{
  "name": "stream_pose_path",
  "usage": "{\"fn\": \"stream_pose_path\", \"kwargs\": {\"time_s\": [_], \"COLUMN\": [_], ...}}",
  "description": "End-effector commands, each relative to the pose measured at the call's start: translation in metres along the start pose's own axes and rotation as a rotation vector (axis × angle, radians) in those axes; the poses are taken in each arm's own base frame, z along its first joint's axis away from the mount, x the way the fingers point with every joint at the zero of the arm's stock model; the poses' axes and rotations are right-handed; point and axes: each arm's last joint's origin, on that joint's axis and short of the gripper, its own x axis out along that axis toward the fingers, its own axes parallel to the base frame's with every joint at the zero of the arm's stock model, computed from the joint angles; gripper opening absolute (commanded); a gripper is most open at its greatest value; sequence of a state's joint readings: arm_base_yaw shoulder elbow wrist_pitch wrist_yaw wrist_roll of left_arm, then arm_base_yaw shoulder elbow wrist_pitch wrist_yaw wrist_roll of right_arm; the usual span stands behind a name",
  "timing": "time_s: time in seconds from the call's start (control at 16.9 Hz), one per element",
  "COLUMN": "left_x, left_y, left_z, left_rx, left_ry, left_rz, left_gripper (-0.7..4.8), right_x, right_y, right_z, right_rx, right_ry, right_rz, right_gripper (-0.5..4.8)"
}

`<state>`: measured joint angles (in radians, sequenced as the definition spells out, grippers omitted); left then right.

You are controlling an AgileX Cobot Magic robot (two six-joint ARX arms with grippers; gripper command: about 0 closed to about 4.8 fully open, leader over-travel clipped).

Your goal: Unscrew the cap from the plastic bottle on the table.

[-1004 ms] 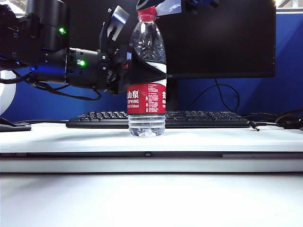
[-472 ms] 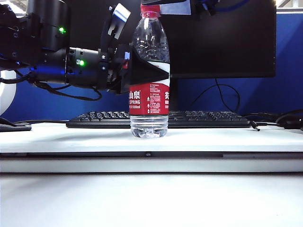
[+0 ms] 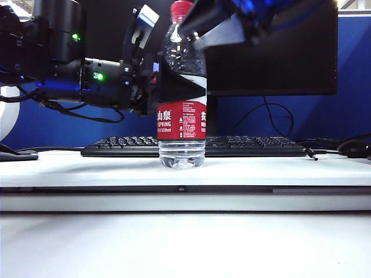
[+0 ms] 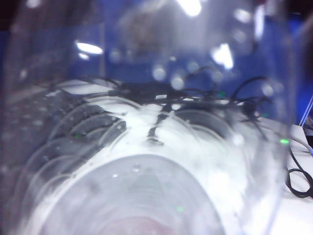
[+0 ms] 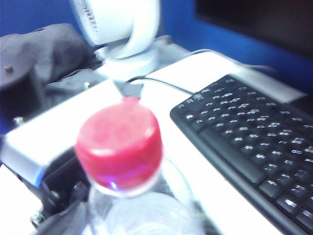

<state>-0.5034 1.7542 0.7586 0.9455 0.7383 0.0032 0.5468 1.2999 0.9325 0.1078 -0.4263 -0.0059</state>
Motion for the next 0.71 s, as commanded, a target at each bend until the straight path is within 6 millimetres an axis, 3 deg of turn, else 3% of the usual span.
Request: {"fn": "stream_pose_path", "kwargs": {"time_s": [0.06,0.3,0.41,0.59,0.71], "left_x": [0.001,0.001,0.001,0.001,0.001], "left_y": [0.0,0.0,0.0,0.0,0.0], "left_z": [0.003,0.003,0.003,0.003,0.003], "left_rx": [0.01,0.01,0.01,0.01,0.01], "left_ry": [-0.015,-0.015,-0.015,-0.015,-0.015], "left_rz": [0.001,0.003,0.003,0.002,-0.002], "left_gripper": [2.58,2.58,2.58,2.58,2.58], "right_x": [-0.014,-0.025,-0.022,-0.01,0.008], "right_y": [0.007,0.044,0.076,0.1,0.102], "right_z": [0.013,0.032,0.037,0.034,0.024], "right_rx": [0.046,0.038,0.05,0.072,0.063], "right_ry": [-0.061,-0.191,-0.285,-0.333,-0.303], "right_rz": [-0.081,-0.358,-0.506,-0.603,-0.588], "right_gripper": [2.75,2.75,2.74,2.74,2.74]}}
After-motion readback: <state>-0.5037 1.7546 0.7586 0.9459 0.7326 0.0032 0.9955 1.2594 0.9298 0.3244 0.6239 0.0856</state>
